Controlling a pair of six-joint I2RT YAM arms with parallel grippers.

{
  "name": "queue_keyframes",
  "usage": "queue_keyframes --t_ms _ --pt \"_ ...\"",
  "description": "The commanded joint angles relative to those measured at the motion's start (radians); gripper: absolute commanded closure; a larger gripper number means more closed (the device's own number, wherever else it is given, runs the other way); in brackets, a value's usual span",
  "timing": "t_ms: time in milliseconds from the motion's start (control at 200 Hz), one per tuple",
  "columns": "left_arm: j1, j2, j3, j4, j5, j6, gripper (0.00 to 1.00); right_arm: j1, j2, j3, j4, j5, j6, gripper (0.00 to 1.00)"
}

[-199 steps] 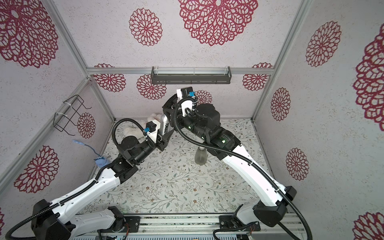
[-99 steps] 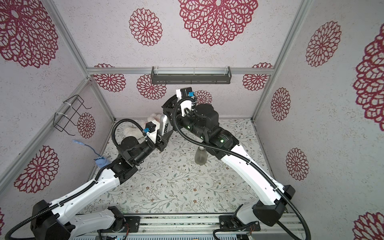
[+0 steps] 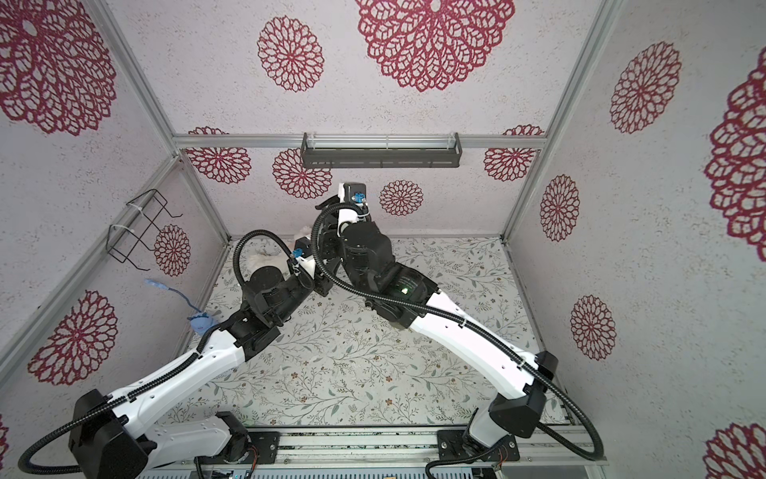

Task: Attach spray nozzles to spray bottles
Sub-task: Screw the spray nozzle on the spray bottle.

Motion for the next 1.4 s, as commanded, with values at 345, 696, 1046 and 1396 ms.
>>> queue_keyframes --t_ms 345,696,1046,1396 --pt "-0.048 0.092 0.067 0.201 -0.216 0.110 1.00 0.055 0.299 0.409 -0.265 0.227 0.069 0.84" --pt "0.053 -0.012 -0.012 0.146 -0.003 -0.034 1.00 0.044 -0.085 0.018 -0.192 -0.139 0.044 0.39" --pt "0.095 -0.066 -0.030 0.086 0.216 -0.080 1.00 -0.009 -0.343 -0.232 -0.165 -0.326 -0.117 0.33" --pt "0.100 -0.072 -0.053 0.079 0.457 -0.143 1.00 -0.246 -0.380 -0.234 -0.111 -0.868 -0.275 0.18"
